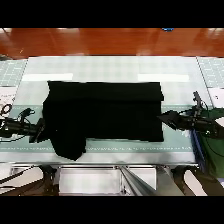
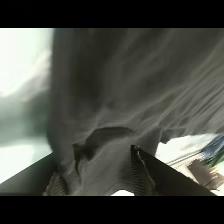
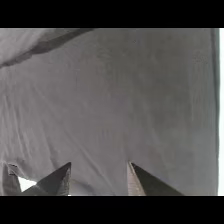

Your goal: Fold the shirts.

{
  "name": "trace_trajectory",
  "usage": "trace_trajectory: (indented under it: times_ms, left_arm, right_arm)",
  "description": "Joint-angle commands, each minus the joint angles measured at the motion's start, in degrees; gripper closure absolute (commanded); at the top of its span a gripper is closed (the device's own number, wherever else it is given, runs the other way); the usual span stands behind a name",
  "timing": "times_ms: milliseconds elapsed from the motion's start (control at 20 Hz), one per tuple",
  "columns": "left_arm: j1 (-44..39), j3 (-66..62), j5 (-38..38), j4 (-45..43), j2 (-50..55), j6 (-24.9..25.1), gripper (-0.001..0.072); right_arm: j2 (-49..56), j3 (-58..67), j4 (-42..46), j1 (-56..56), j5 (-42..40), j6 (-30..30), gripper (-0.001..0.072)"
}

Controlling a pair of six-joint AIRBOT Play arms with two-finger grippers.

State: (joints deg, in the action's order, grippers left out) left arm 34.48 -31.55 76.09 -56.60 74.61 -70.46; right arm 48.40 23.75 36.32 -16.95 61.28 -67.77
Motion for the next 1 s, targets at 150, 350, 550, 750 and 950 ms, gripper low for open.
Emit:
trace_trajectory:
  times_ms: [150, 350, 550, 750, 950]
  left_arm:
    - [-5.8, 1.6, 0.7, -1.0, 0.2, 3.8, 0.0201]
    - [-5.8, 1.6, 0.5, -1.2, 0.2, 2.3, 0.0616]
    - [-5.9, 1.6, 0.6, -1.1, 0.2, 2.3, 0.0687]
    - [-5.9, 1.5, 0.2, -0.7, 0.0, 2.3, 0.0687]
    - [-5.9, 1.5, 0.4, -0.7, 0.0, 2.3, 0.0687]
  right_arm:
    - [-0.3, -0.2, -1.2, 0.0, -0.8, -0.1, 0.0302]
    - [-0.3, -0.2, 1.3, -3.4, -1.1, -1.3, 0.0302]
    - [-0.3, -0.3, 16.8, -8.2, 2.8, -10.8, 0.0302]
    - [-0.3, -2.6, 25.1, -8.2, 11.0, -16.4, 0.0302]
    - [0.9, -4.9, 22.7, -4.7, 10.5, -16.7, 0.0302]
